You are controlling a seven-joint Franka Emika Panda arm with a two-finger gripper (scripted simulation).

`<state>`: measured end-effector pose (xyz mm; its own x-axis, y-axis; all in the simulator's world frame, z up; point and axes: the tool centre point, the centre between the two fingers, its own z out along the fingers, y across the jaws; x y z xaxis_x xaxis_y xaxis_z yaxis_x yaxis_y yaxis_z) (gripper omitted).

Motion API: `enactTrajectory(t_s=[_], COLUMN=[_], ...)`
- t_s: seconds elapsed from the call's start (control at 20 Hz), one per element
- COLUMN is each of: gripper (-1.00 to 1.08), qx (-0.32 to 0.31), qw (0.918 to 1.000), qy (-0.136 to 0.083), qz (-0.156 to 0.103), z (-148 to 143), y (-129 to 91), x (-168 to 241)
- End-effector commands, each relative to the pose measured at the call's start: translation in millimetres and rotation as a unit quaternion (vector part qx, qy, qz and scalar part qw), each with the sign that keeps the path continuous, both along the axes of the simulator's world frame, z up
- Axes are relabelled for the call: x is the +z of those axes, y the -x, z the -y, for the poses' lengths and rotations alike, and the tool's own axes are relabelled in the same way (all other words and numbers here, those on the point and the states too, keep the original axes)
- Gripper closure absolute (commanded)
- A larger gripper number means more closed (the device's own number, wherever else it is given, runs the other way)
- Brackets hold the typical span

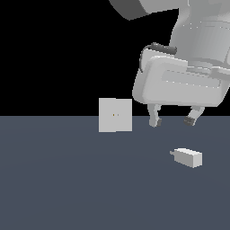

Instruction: Plug the charger into the wall socket.

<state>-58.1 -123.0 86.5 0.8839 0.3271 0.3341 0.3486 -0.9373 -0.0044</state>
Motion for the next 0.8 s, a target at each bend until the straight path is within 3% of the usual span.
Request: enactTrajectory(t_s=[0.0,0.75], gripper=[-0.92,-0.92], qx=[0.009,0.044], qw=[0.9999,0.9982], qy=[-0.003,-0.014], qz=[0.009,0.038], z=[6,28], y=[1,0], x=[-5,-23])
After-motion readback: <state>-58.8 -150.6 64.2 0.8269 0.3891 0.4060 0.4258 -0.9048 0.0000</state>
